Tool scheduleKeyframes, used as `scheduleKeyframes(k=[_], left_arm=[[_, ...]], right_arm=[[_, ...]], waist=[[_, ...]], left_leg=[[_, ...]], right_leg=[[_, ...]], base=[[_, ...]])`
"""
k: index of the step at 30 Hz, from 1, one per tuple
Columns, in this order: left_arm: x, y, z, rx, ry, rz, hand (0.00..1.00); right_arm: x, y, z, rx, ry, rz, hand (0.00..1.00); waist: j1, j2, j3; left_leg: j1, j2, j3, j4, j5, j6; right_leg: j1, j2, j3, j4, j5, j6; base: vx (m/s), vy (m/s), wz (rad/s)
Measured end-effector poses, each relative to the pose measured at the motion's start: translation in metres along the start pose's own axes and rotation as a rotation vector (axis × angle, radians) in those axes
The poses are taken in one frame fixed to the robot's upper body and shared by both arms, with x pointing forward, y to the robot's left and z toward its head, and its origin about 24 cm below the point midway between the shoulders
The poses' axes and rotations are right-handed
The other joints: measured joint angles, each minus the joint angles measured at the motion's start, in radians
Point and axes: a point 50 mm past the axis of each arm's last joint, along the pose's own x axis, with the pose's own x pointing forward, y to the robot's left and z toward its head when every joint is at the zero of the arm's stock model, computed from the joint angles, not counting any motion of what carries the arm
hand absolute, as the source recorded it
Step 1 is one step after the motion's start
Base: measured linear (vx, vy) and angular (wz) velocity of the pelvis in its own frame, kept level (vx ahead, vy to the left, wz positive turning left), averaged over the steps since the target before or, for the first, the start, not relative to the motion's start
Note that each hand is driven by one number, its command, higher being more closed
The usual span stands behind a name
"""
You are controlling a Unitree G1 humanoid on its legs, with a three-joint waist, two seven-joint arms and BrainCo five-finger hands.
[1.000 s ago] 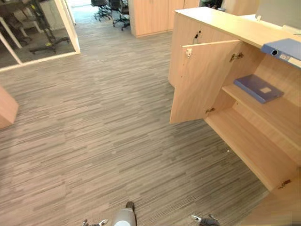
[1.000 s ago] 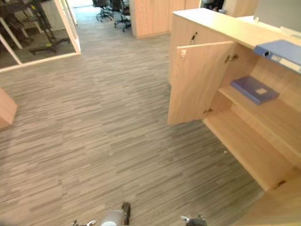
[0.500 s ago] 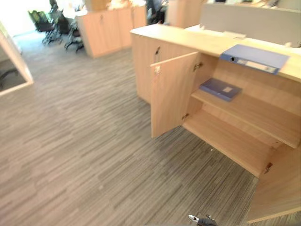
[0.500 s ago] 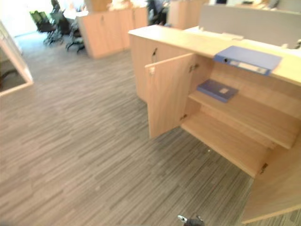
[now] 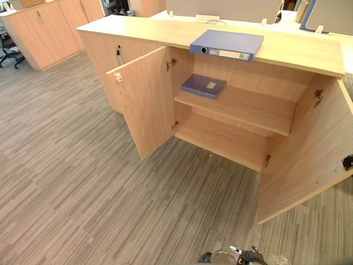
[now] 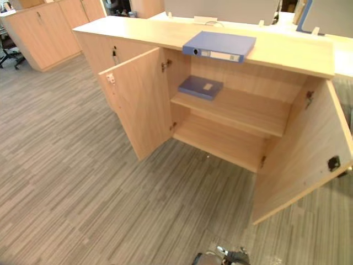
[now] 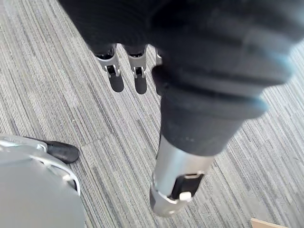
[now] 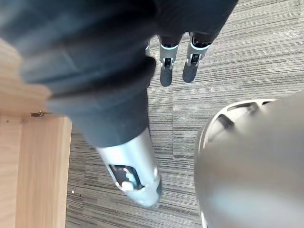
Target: Walk over to the cabinet, pick up the folder, carry it to the office cabinet, place the folder inside the office cabinet, then close the office cabinet door
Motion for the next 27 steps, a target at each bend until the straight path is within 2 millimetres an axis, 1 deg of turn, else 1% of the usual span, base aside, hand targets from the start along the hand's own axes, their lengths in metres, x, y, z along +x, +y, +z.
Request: scheduleKeyframes(k=[2, 3, 4, 5, 7, 8, 9, 10, 11, 12, 13, 14, 15, 16, 17, 18, 19, 20, 21, 23, 24, 25, 27], left_arm=[[0.000, 0.000, 0.002, -0.023, -0.006, 0.006, 0.00], [0.000, 0.000, 0.005, -0.036, -0.014, 0.009, 0.00], [0.000, 0.001, 0.005, -0.047, -0.015, 0.013, 0.00], [0.000, 0.002, 0.005, -0.057, -0.016, 0.019, 0.00], [0.000, 0.003, 0.008, -0.069, -0.027, 0.023, 0.00], [0.001, 0.005, 0.010, -0.066, -0.036, 0.026, 0.00], [0.000, 0.003, 0.009, -0.065, -0.034, 0.021, 0.00], [0.000, 0.004, 0.008, -0.062, -0.034, 0.023, 0.00], [0.000, 0.006, 0.008, -0.052, -0.035, 0.025, 0.00], [0.001, 0.006, 0.009, -0.043, -0.041, 0.022, 0.00], [0.001, 0.005, 0.012, -0.017, -0.058, 0.013, 0.00], [0.001, 0.003, 0.014, -0.001, -0.070, 0.005, 0.00], [0.000, 0.002, 0.015, 0.005, -0.074, 0.001, 0.00], [0.000, 0.001, 0.014, 0.006, -0.074, -0.002, 0.00], [0.001, 0.005, 0.017, 0.000, -0.081, 0.007, 0.00], [0.003, 0.006, 0.022, 0.006, -0.097, 0.010, 0.00], [0.003, 0.004, 0.025, 0.004, -0.108, 0.004, 0.00], [0.003, 0.005, 0.027, 0.002, -0.113, 0.007, 0.00], [0.004, 0.004, 0.029, -0.003, -0.115, 0.007, 0.00], [0.004, 0.003, 0.029, -0.004, -0.110, 0.003, 0.00], [0.004, 0.003, 0.027, -0.006, -0.104, 0.005, 0.00], [0.004, 0.003, 0.026, -0.006, -0.100, 0.005, 0.00], [0.004, 0.003, 0.024, -0.002, -0.087, 0.006, 0.00]], right_arm=[[-0.001, 0.001, -0.005, 0.028, 0.019, -0.003, 0.00], [-0.002, 0.002, -0.007, 0.037, 0.026, 0.001, 0.00], [-0.002, 0.004, -0.007, 0.042, 0.026, 0.004, 0.00], [-0.003, 0.005, -0.008, 0.044, 0.028, 0.009, 0.00], [-0.003, 0.006, -0.009, 0.056, 0.032, 0.011, 0.00], [-0.003, 0.004, -0.011, 0.059, 0.042, 0.006, 0.00], [-0.003, 0.004, -0.011, 0.062, 0.045, 0.004, 0.00], [-0.003, 0.004, -0.012, 0.064, 0.052, 0.004, 0.00], [-0.003, 0.006, -0.011, 0.063, 0.052, 0.008, 0.00], [-0.003, 0.007, -0.011, 0.060, 0.051, 0.011, 0.00], [-0.003, 0.008, -0.010, 0.048, 0.046, 0.016, 0.00], [-0.003, 0.009, -0.010, 0.045, 0.044, 0.017, 0.00], [-0.003, 0.008, -0.010, 0.042, 0.042, 0.016, 0.00], [-0.003, 0.007, -0.009, 0.035, 0.038, 0.013, 0.00], [-0.004, 0.008, -0.011, 0.030, 0.043, 0.017, 0.00], [-0.007, 0.014, -0.017, 0.007, 0.048, 0.039, 0.00], [-0.007, 0.018, -0.013, -0.002, 0.033, 0.050, 0.00], [-0.008, 0.021, -0.013, -0.007, 0.032, 0.057, 0.00], [-0.008, 0.025, -0.011, -0.004, 0.027, 0.064, 0.00], [-0.008, 0.031, -0.006, -0.002, 0.015, 0.077, 0.00], [-0.009, 0.035, -0.006, 0.003, 0.015, 0.088, 0.00], [-0.009, 0.037, -0.005, 0.004, 0.013, 0.093, 0.00], [-0.009, 0.037, -0.006, 0.002, 0.017, 0.091, 0.00]], waist=[[0.001, -0.005, 0.000], [0.000, -0.005, -0.004], [0.000, -0.004, -0.004], [0.003, -0.002, -0.004], [0.011, -0.004, -0.003], [0.015, -0.006, 0.000], [0.016, -0.005, 0.001], [0.019, -0.005, 0.004], [0.025, -0.009, 0.008], [0.029, -0.012, 0.011], [0.033, -0.014, 0.012], [0.035, -0.014, 0.015], [0.035, -0.013, 0.017], [0.035, -0.005, 0.017], [0.039, -0.016, 0.020], [0.036, -0.037, 0.009], [0.044, -0.040, 0.009], [0.042, -0.051, 0.008], [0.044, -0.055, 0.008], [0.048, -0.057, 0.012], [0.053, -0.057, 0.008], [0.053, -0.054, 0.003], [0.052, -0.053, -0.007]], left_leg=[[-0.033, 0.031, 0.000, 0.125, -0.009, -0.014], [-0.071, 0.056, -0.001, 0.234, -0.022, -0.034], [-0.136, 0.094, -0.002, 0.414, -0.027, -0.041], [-0.197, 0.136, -0.006, 0.593, -0.026, -0.050], [-0.273, 0.174, -0.009, 0.782, -0.047, -0.046], [-0.312, 0.168, -0.007, 0.830, -0.072, -0.041], [-0.330, 0.163, -0.005, 0.836, -0.082, -0.034], [-0.364, 0.151, -0.005, 0.826, -0.104, -0.026], [-0.393, 0.134, -0.006, 0.789, -0.119, -0.014], [-0.404, 0.124, -0.009, 0.762, -0.122, -0.009], [-0.433, 0.102, -0.024, 0.676, -0.121, -0.008], [-0.454, 0.082, -0.058, 0.569, -0.107, -0.004], [-0.461, 0.074, -0.080, 0.495, -0.083, 0.004], [-0.461, 0.066, -0.136, 0.362, 0.065, -0.001], [-0.442, 0.044, -0.125, 0.365, 0.068, 0.001], [-0.428, 0.017, -0.107, 0.335, 0.061, 0.002], [-0.426, 0.005, -0.106, 0.326, 0.053, 0.003], [-0.427, -0.014, -0.105, 0.330, 0.045, 0.010], [-0.429, -0.038, -0.103, 0.346, 0.034, 0.018], [-0.432, -0.057, -0.136, 0.370, 0.031, 0.018], [-0.429, -0.072, -0.179, 0.371, 0.027, 0.022], [-0.424, -0.078, -0.182, 0.364, 0.017, 0.029], [-0.408, -0.093, -0.180, 0.337, 0.007, 0.031]], right_leg=[[0.057, 0.024, -0.011, -0.061, 0.004, 0.004], [0.081, 0.040, -0.007, -0.094, 0.011, 0.006], [0.115, 0.064, 0.007, -0.138, 0.021, 0.003], [0.147, 0.092, 0.035, -0.178, 0.032, -0.007], [0.189, 0.120, 0.085, -0.215, 0.035, -0.027], [0.214, 0.122, 0.122, -0.235, 0.037, -0.027], [0.223, 0.122, 0.145, -0.242, 0.040, -0.028], [0.245, 0.110, 0.183, -0.255, 0.053, -0.007], [0.262, 0.091, 0.233, -0.260, 0.054, -0.005], [0.270, 0.077, 0.255, -0.262, 0.056, -0.001], [0.284, 0.045, 0.287, -0.265, 0.060, 0.016], [0.304, 0.014, 0.311, -0.276, 0.059, 0.051], [0.309, 0.002, 0.322, -0.280, 0.054, 0.075], [0.327, -0.015, 0.340, -0.281, 0.034, 0.123], [0.342, -0.032, 0.354, -0.283, 0.028, 0.139], [0.340, -0.043, 0.353, -0.288, 0.029, 0.137], [0.325, -0.028, 0.353, -0.287, 0.041, 0.118], [0.310, -0.022, 0.353, -0.296, 0.068, 0.097], [0.318, -0.038, 0.330, -0.315, 0.080, 0.101], [0.336, -0.050, 0.344, -0.358, 0.111, 0.103], [0.339, -0.060, 0.363, -0.381, 0.131, 0.115], [0.334, -0.069, 0.377, -0.398, 0.152, 0.143], [0.323, -0.087, 0.390, -0.411, 0.164, 0.161]], base=[[0.18, -0.168, 0.15], [0.22, -0.135, -0.22], [0.26, -0.113, -0.51], [0.23, -0.043, -0.63], [0.29, 0.053, -0.88], [0.36, 0.127, -0.94], [0.27, 0.128, -1.04], [0.25, 0.173, -1.15], [0.19, 0.172, -1.22], [0.22, 0.257, -1.17], [0.29, 0.370, -0.98], [0.29, 0.395, -0.86], [0.29, 0.453, -0.62], [0.20, 0.352, -0.37], [0.28, 0.418, -0.19], [0.26, 0.328, -0.06], [0.24, 0.288, 0.03], [0.17, 0.180, -0.04], [0.18, 0.172, -0.02], [0.12, 0.125, -0.24], [0.11, 0.108, -0.56], [0.12, 0.134, -0.61], [0.07, 0.112, -0.62]])
